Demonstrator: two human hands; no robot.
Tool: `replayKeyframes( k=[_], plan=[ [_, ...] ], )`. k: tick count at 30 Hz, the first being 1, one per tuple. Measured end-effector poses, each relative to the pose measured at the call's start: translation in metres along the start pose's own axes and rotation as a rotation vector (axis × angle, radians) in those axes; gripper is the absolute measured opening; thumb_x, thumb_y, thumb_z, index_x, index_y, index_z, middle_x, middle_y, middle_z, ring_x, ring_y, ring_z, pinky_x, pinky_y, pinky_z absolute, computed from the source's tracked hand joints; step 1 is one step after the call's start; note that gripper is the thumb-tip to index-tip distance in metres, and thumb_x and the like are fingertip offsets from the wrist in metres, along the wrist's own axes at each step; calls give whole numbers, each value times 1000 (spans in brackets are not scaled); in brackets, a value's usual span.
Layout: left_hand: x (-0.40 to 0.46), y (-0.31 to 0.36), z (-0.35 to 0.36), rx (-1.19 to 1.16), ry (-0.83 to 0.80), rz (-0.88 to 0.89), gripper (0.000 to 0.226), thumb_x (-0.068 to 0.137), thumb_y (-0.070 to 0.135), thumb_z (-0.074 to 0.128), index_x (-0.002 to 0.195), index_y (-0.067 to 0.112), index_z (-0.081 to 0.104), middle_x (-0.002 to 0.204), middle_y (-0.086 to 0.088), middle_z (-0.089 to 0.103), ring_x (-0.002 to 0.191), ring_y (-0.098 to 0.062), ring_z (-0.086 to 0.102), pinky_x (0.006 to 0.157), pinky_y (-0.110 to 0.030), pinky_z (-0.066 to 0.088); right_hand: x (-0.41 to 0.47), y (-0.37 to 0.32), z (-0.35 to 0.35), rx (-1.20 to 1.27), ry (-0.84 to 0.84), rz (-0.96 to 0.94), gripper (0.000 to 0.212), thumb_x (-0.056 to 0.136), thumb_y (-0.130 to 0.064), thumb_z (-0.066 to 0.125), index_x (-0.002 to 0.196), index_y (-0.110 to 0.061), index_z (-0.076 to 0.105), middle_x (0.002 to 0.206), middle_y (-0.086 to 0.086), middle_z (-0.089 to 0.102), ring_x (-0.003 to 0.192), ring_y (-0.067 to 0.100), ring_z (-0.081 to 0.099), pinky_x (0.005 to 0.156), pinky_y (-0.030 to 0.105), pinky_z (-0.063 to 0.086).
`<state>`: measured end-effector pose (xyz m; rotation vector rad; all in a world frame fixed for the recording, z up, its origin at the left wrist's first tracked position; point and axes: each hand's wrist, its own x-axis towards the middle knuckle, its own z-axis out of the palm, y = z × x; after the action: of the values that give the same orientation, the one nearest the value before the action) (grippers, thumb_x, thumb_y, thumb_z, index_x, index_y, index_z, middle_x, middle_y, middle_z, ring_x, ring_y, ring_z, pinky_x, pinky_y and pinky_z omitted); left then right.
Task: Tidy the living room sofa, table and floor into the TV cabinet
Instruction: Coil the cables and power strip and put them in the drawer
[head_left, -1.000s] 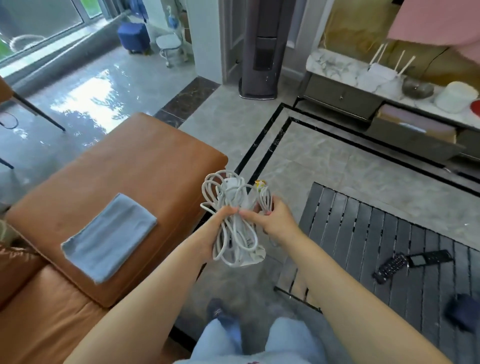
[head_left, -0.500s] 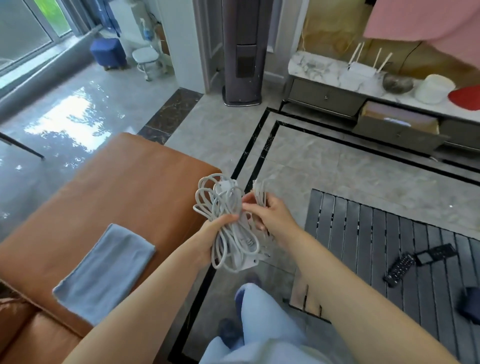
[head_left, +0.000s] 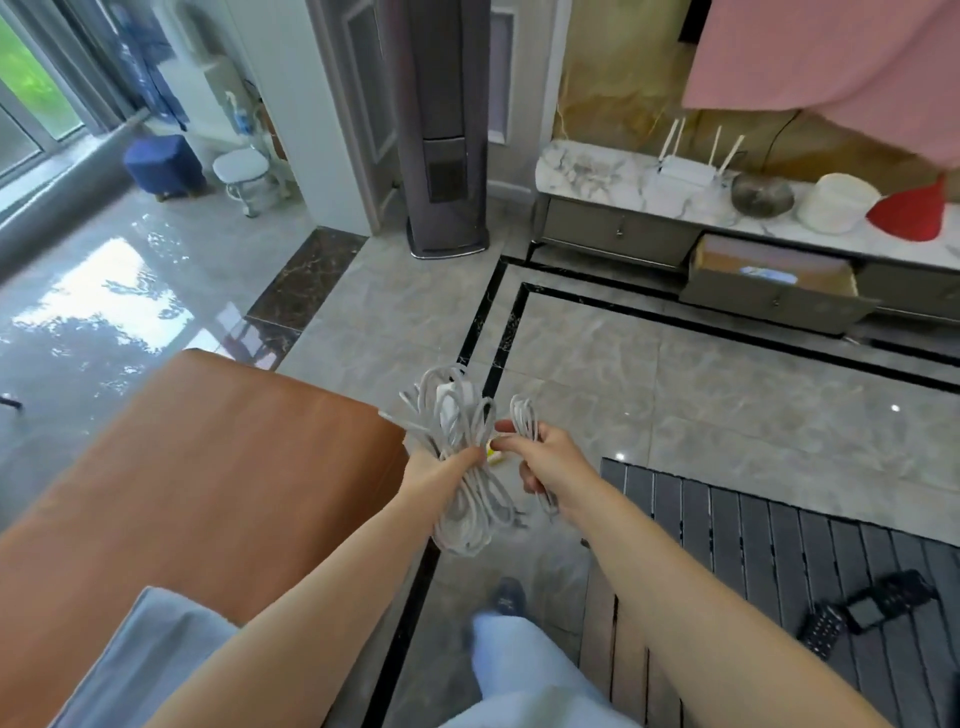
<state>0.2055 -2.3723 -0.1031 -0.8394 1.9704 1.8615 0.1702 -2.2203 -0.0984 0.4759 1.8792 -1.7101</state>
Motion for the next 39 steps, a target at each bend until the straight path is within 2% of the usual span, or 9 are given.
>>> replayKeyframes(
  k=[4,8,13,18,21,23,30,34,39],
  plan=[
    [45,37,35,205,144,95,43,77,23,78,109,25,49,89,12,60,79,-2,57,78,-31,47,48,-41,-32,-47,7,48,20,85,-8,68,104,-12,68,64,8,57,39,15,35,43,24,28],
    [83,64,55,360,166,113,52,75,31,75,119,21,50,92,7,64,79,-9,61,76,-34,51,78,-64,-54,10,37,56,20,87,-5,63,107,-6,64,96,20,73,40,16,34,43,24,28],
    [118,91,75,364,132,78,49,75,33,75,117,23,52,90,9,63,82,-13,60,78,-33,47,110,-80,-73,39,83,79,25,88,-5,61,113,-3,63,103,20,73,41,16,35,40,23,29],
    [164,118,93,343,69,41,53,59,48,72,107,28,59,91,3,70,85,-19,68,84,-43,57,146,-101,-99,74,151,100,20,89,-7,61,109,-3,64,98,15,74,40,16,37,38,21,30],
    [196,140,101,298,57,31,40,65,37,77,101,27,62,90,1,71,85,-21,68,87,-45,56,169,-119,-111,41,134,108,17,89,-15,67,99,-2,63,91,8,75,41,15,40,41,21,32],
    [221,157,104,287,45,44,46,63,37,77,104,23,63,91,0,71,87,-21,68,87,-44,56,186,-132,-115,50,145,115,17,89,-17,70,95,-3,65,90,6,73,43,14,45,43,22,36],
    [299,231,117,337,-37,73,32,73,31,78,99,20,64,89,-4,70,84,-22,66,84,-41,56,249,-195,-140,236,316,82,9,91,-15,67,86,-7,66,80,7,69,56,16,61,52,25,47],
    [335,265,132,400,-70,103,53,52,50,73,96,22,65,86,-2,71,81,-23,68,83,-43,58,280,-219,-166,311,392,86,12,92,-17,66,92,-5,67,82,8,72,61,17,68,61,29,52],
    [387,298,156,390,-88,70,72,39,59,70,99,20,65,87,-2,72,82,-25,70,83,-44,59,324,-252,-211,408,482,61,11,92,-14,63,83,-8,65,78,8,70,59,15,69,62,29,47]
  ],
)
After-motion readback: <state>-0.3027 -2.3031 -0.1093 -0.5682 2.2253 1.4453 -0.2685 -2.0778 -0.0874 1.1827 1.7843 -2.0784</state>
